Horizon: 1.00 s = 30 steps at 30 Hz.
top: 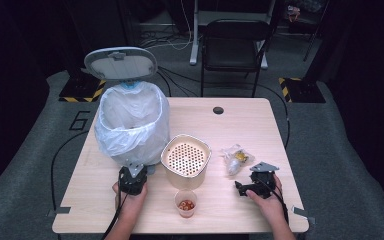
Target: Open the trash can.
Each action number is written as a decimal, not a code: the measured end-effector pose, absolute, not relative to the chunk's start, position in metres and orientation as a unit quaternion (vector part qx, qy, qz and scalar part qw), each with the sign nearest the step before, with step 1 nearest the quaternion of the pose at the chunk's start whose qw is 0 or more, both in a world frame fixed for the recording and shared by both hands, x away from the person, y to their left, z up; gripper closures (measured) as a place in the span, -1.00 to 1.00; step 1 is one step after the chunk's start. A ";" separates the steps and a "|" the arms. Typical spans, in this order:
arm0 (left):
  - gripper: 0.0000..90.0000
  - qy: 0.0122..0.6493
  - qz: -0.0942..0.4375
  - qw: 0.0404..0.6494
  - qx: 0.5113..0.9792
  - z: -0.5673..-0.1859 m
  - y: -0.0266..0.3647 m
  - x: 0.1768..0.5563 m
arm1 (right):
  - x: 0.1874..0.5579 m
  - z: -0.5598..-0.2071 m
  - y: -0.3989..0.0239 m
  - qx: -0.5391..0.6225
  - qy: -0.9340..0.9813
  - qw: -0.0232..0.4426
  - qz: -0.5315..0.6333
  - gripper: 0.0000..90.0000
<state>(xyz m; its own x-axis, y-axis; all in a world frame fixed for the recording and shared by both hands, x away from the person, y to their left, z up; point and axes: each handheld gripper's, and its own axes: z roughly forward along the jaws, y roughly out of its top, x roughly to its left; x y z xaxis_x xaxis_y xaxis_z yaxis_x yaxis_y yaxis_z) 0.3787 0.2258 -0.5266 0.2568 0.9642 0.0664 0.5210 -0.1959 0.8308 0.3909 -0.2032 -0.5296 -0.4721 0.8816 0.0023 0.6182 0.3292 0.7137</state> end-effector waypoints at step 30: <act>0.90 0.519 0.310 0.357 0.712 -0.527 0.226 0.379 | 0.385 -0.517 -0.199 0.477 0.796 0.183 0.326 -0.44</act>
<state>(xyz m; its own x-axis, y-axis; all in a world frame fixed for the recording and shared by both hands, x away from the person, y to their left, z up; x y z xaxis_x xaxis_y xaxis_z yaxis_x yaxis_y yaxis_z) 0.3789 0.2259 -0.5266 0.2697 0.9602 0.0722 0.5175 -0.2077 0.8301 0.3849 -0.1988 -0.5169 -0.4786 0.8778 0.0192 0.6389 0.3332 0.6934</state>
